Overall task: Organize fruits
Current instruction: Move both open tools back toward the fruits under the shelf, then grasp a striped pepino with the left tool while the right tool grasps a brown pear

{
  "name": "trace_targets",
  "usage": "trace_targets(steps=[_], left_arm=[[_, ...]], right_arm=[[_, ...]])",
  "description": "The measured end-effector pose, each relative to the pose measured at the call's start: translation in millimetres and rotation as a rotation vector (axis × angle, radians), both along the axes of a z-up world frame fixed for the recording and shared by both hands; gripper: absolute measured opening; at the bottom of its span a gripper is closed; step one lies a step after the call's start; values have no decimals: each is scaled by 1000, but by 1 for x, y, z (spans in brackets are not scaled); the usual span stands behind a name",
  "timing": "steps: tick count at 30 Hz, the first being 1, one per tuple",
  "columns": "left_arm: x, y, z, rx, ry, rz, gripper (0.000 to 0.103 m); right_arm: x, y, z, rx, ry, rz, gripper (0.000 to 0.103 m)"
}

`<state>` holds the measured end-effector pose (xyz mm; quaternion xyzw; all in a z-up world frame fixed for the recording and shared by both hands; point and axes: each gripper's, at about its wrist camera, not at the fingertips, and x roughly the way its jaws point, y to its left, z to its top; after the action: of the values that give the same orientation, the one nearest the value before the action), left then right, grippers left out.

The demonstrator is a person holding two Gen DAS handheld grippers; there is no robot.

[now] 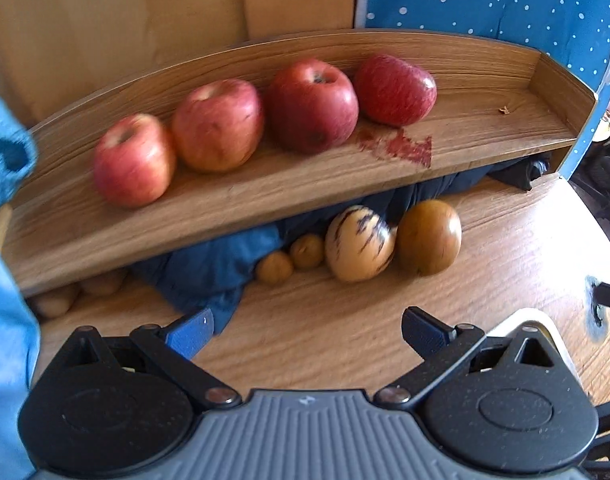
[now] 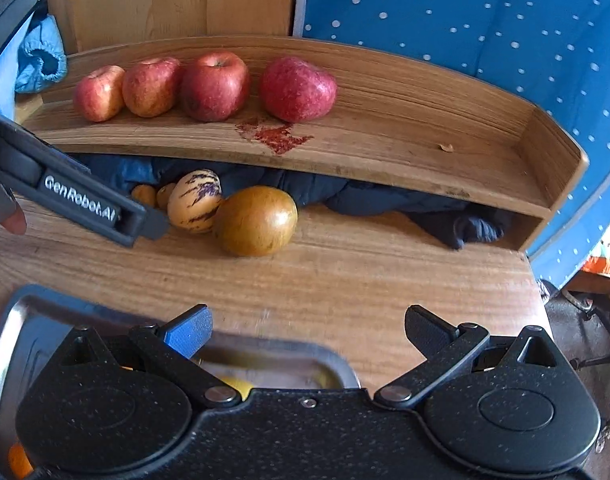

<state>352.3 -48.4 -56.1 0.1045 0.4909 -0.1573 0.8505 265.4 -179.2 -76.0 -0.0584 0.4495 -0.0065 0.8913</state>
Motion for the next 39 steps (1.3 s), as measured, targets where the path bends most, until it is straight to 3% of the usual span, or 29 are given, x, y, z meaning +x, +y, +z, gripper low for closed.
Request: trace_targets(steps=[10,16,22,24,28,39], left_arm=[[34,-13,-18,-25,41,-96,102],[51,-13,-27,-123,107,-109,102],[65,-12,-35,-236,193,-41,102],[69,-11,-36,-278,215,-11,102],[72,-9,-38,-349,258,42,96],[85,-11,-53,-439,332,190,87]], right_arm=[[46,16,-15,-51,28,107,102],[65,23,-29,-85,40,161,97],[75,28,-35,-94,17,215,96],[78,30,-37,-101,10,232,87],[84,34,-40,-106,4,259,85],[96,37,-47,-61,2,270,68]])
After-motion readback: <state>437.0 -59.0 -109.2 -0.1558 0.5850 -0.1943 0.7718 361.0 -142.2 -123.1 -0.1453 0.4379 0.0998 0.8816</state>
